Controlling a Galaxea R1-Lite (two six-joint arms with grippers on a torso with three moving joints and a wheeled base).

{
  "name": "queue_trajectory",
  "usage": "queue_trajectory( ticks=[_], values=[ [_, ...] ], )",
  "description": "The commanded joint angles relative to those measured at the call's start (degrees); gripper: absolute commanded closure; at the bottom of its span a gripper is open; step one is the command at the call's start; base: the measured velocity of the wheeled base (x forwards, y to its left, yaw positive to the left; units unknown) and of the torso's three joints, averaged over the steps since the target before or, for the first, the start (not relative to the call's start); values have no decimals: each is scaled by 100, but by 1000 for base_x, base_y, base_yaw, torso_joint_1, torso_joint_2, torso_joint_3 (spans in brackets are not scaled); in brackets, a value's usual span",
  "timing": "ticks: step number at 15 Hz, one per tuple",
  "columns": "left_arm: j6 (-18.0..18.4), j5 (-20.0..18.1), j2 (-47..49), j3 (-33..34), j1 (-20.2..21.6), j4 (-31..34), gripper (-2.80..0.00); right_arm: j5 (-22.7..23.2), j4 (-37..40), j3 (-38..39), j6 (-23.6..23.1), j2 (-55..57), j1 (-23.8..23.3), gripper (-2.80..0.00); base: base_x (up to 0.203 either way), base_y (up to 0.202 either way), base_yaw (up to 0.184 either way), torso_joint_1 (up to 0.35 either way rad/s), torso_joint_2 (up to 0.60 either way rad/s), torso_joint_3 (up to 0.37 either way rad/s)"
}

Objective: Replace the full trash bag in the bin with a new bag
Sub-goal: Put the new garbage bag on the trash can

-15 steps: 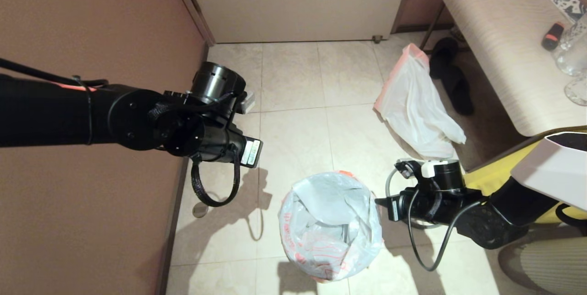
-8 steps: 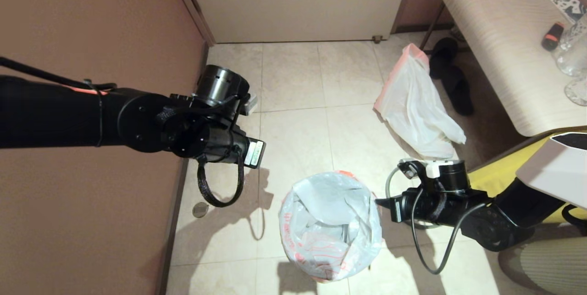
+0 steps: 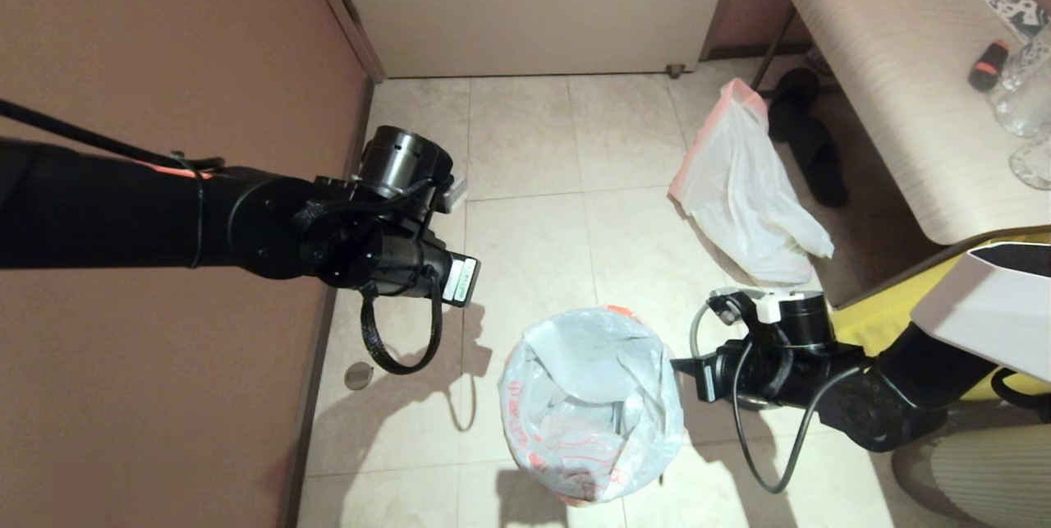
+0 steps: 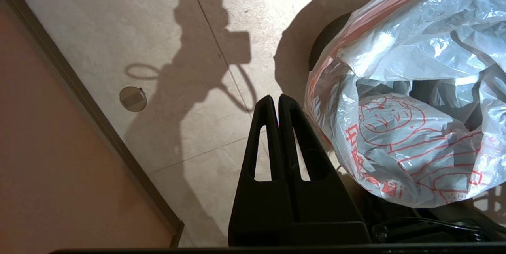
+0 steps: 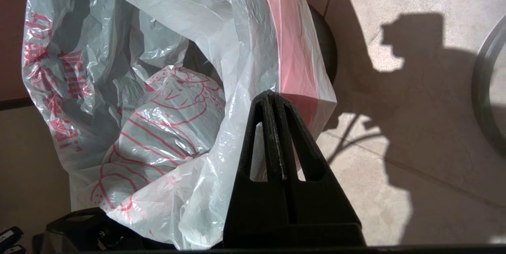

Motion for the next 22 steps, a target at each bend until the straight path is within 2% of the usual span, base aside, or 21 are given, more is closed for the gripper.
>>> queue_trajectory(
  ticks=[1, 13, 15, 18, 20, 22],
  values=[
    [-3, 10, 14, -10, 1, 2, 0, -72, -16, -3, -22, 100, 22, 0, 0, 0, 0, 0, 0, 0],
    [-3, -8, 163, 0, -17, -156, 0, -410, -23, -110, -218, 340, 66, 0, 0, 0, 0, 0, 0, 0],
    [-13, -57, 206, -25, -68, -376, 0, -418, -15, -120, -290, 399, 80, 0, 0, 0, 0, 0, 0, 0],
    [-80, -229, 290, -39, -378, -704, 0, -612, -6, -154, -428, 533, 74, 0, 0, 0, 0, 0, 0, 0],
    [-356, -250, 283, -50, -803, -733, 0, -691, -6, -158, -517, 589, 57, 0, 0, 0, 0, 0, 0, 0],
    [-628, -445, 293, -64, -1030, -762, 0, -687, -6, -207, -495, 594, 10, 0, 0, 0, 0, 0, 0, 0]
  ],
)
